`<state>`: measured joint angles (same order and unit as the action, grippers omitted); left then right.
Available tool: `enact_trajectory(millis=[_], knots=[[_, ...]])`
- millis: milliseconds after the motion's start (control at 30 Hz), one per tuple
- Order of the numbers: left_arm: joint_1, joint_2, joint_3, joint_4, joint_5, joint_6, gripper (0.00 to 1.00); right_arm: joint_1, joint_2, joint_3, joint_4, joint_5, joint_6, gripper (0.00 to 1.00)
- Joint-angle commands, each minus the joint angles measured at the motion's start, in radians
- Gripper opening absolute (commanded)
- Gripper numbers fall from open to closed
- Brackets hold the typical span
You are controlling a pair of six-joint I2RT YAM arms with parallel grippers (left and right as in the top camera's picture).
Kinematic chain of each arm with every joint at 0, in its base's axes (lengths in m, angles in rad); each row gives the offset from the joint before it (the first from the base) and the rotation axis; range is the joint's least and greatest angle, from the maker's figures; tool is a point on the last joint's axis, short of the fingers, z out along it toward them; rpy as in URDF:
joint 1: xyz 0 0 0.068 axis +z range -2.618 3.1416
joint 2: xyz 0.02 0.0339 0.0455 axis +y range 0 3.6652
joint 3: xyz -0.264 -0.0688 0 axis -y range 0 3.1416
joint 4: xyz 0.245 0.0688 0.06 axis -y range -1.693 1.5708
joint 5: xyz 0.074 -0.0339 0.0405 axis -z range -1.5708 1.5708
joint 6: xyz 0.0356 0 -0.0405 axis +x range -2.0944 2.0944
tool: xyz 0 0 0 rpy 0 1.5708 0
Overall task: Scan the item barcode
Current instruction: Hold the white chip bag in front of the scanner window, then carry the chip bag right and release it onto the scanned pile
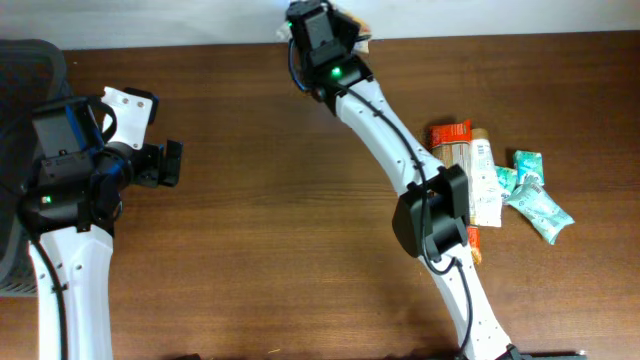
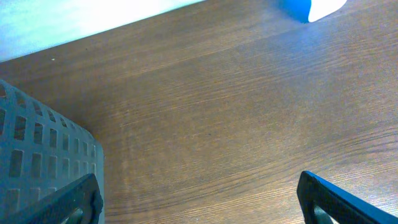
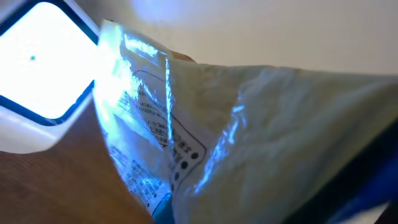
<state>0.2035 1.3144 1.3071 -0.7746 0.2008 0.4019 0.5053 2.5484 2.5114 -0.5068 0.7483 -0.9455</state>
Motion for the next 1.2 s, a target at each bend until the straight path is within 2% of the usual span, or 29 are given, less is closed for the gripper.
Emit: enact_trajectory(millis=[0, 233, 600, 800, 1167], knots=[[0.002, -0.011, 0.003, 0.002, 0.000, 0.015, 0.99, 0.020, 0.000, 0.006, 0.011, 0.045, -0.001, 0.04], [0.002, -0.011, 0.003, 0.002, 0.000, 0.015, 0.99, 0.017, 0.000, 0.006, 0.142, 0.172, -0.050, 0.04], [0.002, -0.011, 0.003, 0.002, 0.000, 0.016, 0.99, 0.016, 0.043, 0.005, 0.144, 0.173, -0.053, 0.04], [0.002, -0.011, 0.003, 0.002, 0.000, 0.015, 0.99, 0.044, 0.043, 0.005, 0.008, 0.173, -0.052, 0.04], [0.002, -0.011, 0.003, 0.002, 0.000, 0.015, 0.99, 0.143, 0.043, 0.005, -0.020, 0.153, -0.052, 0.04]])
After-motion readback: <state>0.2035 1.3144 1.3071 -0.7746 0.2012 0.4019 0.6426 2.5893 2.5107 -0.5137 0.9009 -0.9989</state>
